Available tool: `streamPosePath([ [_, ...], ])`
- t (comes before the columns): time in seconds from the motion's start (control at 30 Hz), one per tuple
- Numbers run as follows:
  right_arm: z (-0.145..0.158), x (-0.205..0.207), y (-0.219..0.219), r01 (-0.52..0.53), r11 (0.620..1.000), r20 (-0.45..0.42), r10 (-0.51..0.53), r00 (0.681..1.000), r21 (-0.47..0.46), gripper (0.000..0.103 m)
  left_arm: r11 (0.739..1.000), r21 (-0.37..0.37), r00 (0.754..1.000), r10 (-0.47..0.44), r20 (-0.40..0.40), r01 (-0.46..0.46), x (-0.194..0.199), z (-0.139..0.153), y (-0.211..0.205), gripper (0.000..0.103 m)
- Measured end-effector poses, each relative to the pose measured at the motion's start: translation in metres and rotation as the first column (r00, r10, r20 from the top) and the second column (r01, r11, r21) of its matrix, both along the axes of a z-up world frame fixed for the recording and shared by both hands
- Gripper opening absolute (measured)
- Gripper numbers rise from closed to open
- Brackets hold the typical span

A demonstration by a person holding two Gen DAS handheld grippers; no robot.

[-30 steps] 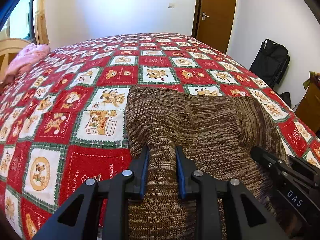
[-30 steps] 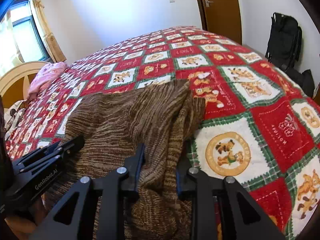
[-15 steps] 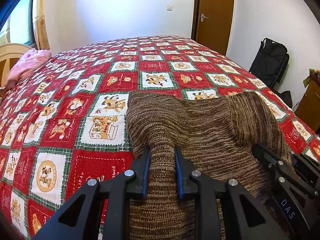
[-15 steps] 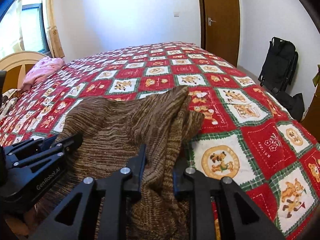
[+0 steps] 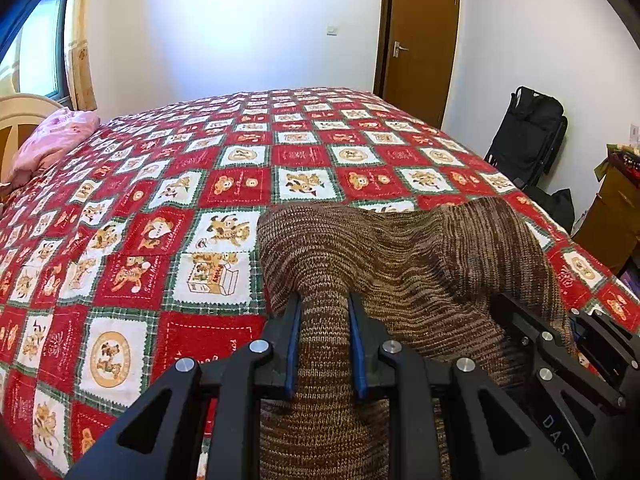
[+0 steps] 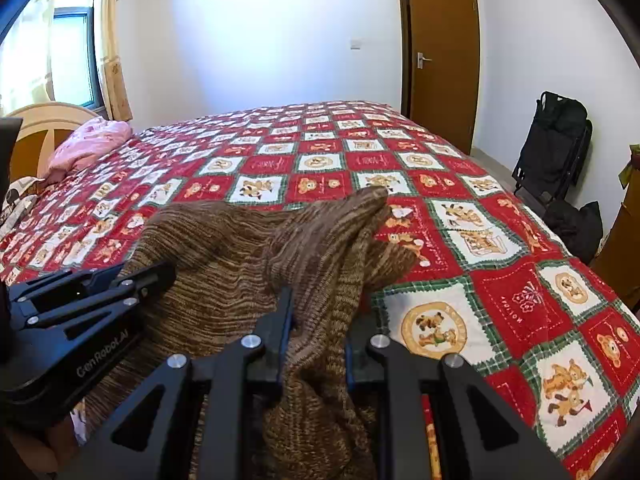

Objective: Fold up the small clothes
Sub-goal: 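Lift the folded sweater with both grippers and carry it toward the round table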

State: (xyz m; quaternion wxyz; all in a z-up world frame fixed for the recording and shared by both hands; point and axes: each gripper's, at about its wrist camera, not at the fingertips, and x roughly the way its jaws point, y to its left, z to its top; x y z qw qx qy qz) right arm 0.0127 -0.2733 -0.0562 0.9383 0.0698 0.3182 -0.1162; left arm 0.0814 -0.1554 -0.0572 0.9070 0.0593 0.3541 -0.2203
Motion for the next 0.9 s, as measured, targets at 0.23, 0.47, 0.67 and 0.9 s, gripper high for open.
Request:
streamPosePath([
  [0.23, 0.017, -0.012, 0.008, 0.009, 1.0, 0.026, -0.01, 1.0, 0.014, 0.022, 1.0, -0.013, 1.0, -0.019, 0.02, 0.02, -0.012, 0.015, 0.004, 0.022],
  [0.47, 0.036, -0.028, 0.016, 0.013, 1.0, 0.059, -0.015, 0.998, 0.019, 0.022, 0.999, -0.041, 0.999, -0.03, 0.042, 0.032, -0.027, 0.033, 0.014, 0.021],
  [0.67, 0.047, -0.039, 0.024, 0.005, 1.0, 0.079, -0.007, 0.997, 0.022, 0.022, 0.998, -0.041, 0.997, -0.042, 0.071, 0.045, -0.041, 0.046, 0.02, 0.021],
  [0.9, 0.06, -0.061, 0.025, 0.02, 0.999, 0.095, -0.023, 0.995, 0.034, 0.022, 0.994, -0.06, 0.993, -0.082, 0.083, 0.087, -0.059, 0.059, 0.023, 0.021],
])
